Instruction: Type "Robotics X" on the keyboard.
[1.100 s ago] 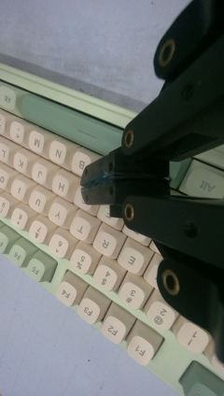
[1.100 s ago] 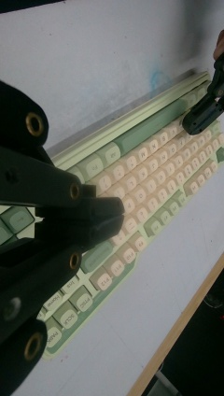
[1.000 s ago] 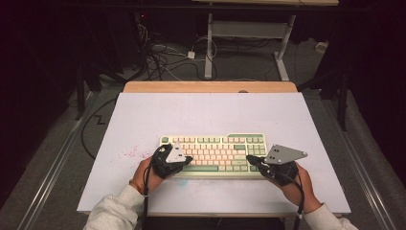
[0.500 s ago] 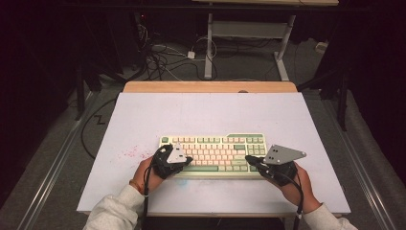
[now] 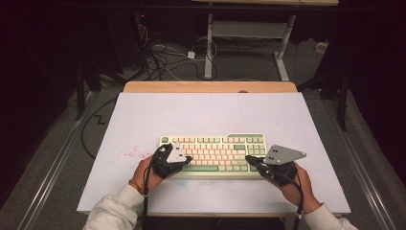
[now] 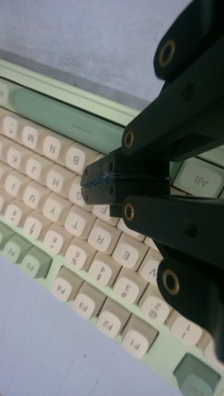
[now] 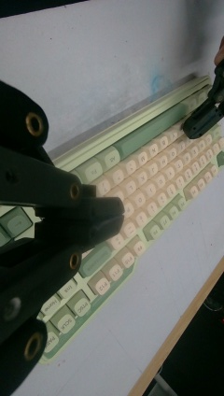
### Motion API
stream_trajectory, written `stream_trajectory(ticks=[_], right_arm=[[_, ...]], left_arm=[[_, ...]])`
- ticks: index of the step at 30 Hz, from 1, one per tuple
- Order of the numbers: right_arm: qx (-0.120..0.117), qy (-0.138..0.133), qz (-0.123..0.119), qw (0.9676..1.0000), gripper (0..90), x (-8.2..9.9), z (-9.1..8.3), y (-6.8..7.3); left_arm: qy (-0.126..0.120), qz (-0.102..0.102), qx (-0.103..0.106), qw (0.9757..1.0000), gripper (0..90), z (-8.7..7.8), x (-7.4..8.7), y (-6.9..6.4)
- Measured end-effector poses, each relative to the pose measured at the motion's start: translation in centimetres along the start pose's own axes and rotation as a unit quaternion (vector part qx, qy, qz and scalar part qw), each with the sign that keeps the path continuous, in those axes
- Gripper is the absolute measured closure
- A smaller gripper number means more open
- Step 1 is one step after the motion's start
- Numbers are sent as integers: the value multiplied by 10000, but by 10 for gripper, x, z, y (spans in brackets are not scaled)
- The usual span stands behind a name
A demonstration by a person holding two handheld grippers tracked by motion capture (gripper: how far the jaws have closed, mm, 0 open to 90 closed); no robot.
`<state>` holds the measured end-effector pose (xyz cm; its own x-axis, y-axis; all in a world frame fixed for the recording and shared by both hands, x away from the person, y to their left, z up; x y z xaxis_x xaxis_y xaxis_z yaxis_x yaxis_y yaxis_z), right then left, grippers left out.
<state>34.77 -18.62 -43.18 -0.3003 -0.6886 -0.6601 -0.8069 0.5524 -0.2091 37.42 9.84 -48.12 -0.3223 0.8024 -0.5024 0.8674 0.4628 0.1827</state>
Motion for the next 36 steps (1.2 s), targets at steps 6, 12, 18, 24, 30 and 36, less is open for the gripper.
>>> stream_trajectory(ticks=[6,12,18,24,30,36], right_arm=[[31,-62,-3,10000,899,-1,-2,1],[45,-88,-22,9999,900,-2,-4,1],[37,-91,-33,9999,900,-2,-4,2],[40,-101,-39,9999,900,-2,-4,2],[51,-102,-34,9999,900,-2,-4,1],[42,-95,-42,9999,900,-2,-4,1]], left_arm=[[-123,-56,-56,9999,873,-9,3,3],[-249,-206,-145,9994,873,-18,8,8],[-270,-272,-209,9990,872,-21,12,13],[-280,-338,-249,9987,872,-23,14,17],[-265,-359,-274,9986,872,-23,16,19],[-235,-381,-282,9986,872,-22,17,20]])
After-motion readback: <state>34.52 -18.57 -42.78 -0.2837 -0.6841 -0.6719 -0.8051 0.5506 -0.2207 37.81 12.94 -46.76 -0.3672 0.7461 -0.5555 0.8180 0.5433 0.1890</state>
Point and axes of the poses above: each handheld gripper's, and its own axes: z roughly forward along the jaws, x roughly out of its underside, y roughly to its left, the point moved 5 cm from there along z, roughly forward along the jaws, and after that the axes turned 13 degrees about y, right-handed, at the moved point
